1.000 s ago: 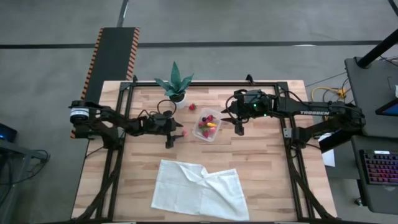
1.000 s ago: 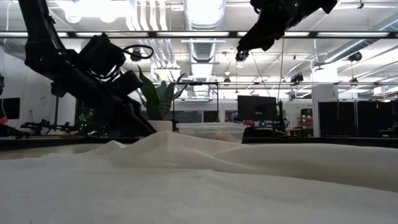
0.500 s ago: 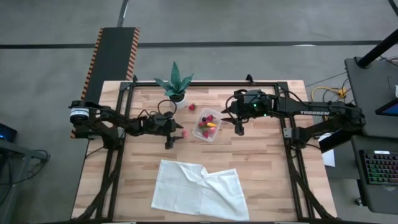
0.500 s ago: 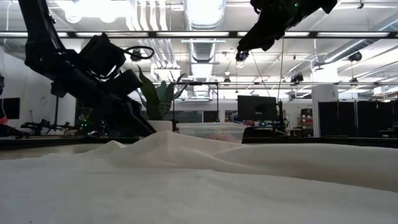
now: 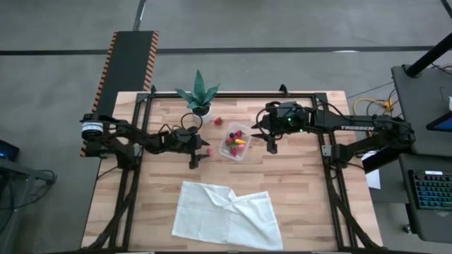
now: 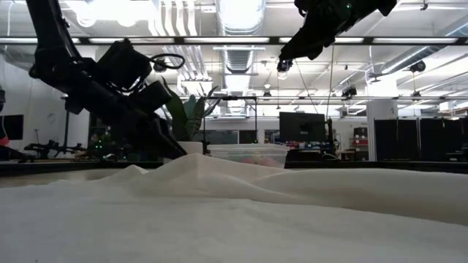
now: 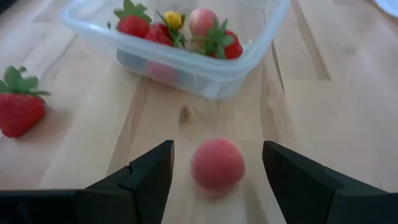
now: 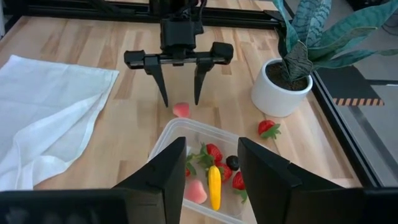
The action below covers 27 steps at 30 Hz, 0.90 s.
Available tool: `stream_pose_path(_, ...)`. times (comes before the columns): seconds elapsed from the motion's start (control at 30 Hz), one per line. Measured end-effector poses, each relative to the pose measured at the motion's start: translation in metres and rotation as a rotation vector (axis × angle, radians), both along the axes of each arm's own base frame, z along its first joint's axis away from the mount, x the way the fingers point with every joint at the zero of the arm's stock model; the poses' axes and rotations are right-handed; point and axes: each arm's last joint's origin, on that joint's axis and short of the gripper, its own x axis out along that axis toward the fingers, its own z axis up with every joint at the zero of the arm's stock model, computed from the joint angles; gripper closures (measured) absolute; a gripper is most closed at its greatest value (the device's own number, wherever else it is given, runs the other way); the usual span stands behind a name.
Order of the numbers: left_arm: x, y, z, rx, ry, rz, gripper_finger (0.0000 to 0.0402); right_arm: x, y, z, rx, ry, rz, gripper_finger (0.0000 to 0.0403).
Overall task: Pick and placing Produce into tupperware
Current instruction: Put the pink peach into the transparent bin
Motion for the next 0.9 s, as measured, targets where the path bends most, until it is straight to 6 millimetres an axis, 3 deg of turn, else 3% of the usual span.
stream_pose_path(0.63, 0.013, 0.002, -0.018, -0.025, 0.071, -0.011, 0.0170, -0.001, 0.000, -0.002, 0.005, 0.027, -0.001, 0.0262)
stream_pose_path(0.9, 0.013, 0.002, -0.014, -0.023, 0.054, -0.011, 0.0171, -0.001, 0.000, -0.002, 0.005, 0.028, -0.001, 0.0269)
